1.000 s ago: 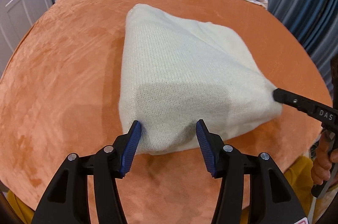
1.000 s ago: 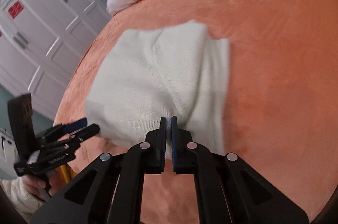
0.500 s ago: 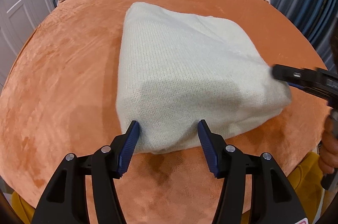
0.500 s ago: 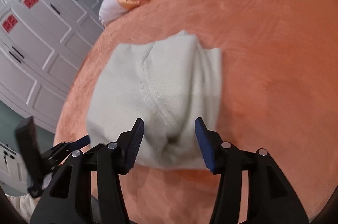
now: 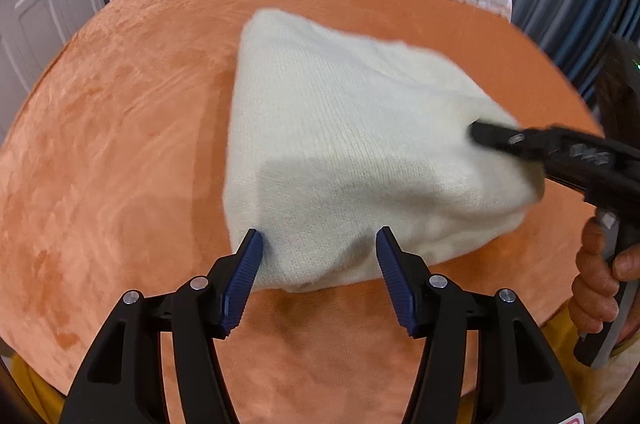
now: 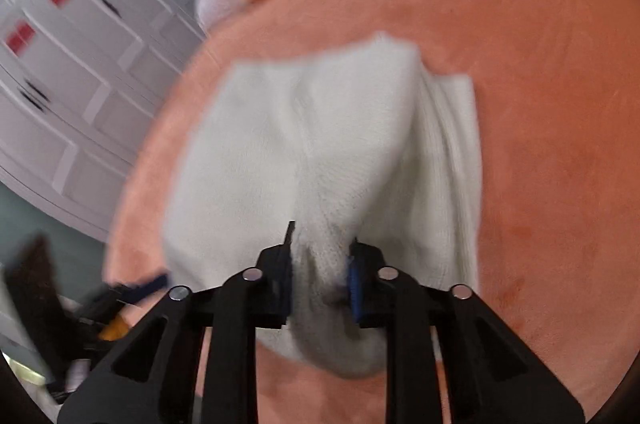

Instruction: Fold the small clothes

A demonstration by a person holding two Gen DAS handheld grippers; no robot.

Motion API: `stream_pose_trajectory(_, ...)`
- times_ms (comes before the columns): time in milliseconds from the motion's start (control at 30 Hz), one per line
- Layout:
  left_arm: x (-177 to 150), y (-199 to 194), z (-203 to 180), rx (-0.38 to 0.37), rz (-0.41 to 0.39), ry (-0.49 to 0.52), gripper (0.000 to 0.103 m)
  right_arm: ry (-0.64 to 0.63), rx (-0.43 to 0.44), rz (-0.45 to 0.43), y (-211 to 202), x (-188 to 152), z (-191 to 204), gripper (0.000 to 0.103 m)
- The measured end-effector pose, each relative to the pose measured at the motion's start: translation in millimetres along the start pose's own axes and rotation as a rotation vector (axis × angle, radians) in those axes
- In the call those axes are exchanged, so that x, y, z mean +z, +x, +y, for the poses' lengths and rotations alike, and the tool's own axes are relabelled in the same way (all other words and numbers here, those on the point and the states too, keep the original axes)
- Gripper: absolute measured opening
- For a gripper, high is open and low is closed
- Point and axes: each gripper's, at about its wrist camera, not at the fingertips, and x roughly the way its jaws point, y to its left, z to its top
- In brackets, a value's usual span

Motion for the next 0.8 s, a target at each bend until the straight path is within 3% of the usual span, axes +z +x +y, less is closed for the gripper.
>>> stream_pose_trajectory(133,9,-15,-9,-0.001,-0.038,0.032,0.056,-0.031,0.003,-0.143,-55,1,4,0.017)
stream_pose_trajectory(167,10,-11,-11,0.0,-0.026,0.037,0.056,-0.026,-0.022,-0.137,-55,-3,-3,0.017)
stream_pose_trajectory(267,3,24,-13,0.011,0.077,0.018,0.057,0.061,-0.138,0.064,-3,-21,-55,0.019)
stream_pose_trajectory(300,0,32,-12,0.016,0.097,0.014,0.058,0.085,-0.141,0.093,9,-30,-66,0.02)
stream_pose_trajectory(400,-8,40,-6,0.015,0.109,-0.02,0.059,0.119,-0.064,0.043,-4,-26,-64,0.027)
stream_pose_trajectory(600,-11,38,-7,0.034,0.1,-0.005,0.061,0.173,-0.037,-0.002,-7,4,-73,0.049)
stream_pose_trajectory(667,-13,36,-9,0.04,0.096,0.001,0.06,0.201,-0.044,0.023,8,15,-82,0.049)
stream_pose_trajectory(733,-13,28,-14,0.044,0.074,0.008,0.058,0.2,-0.091,0.055,28,32,-87,0.029)
stream_pose_trajectory(767,-12,23,-12,0.042,0.059,0.007,0.058,0.169,-0.116,0.05,31,41,-81,0.011)
stream_pose_trajectory(800,-11,16,-12,0.035,0.038,0.006,0.057,0.093,-0.112,0.012,28,54,-62,0.01)
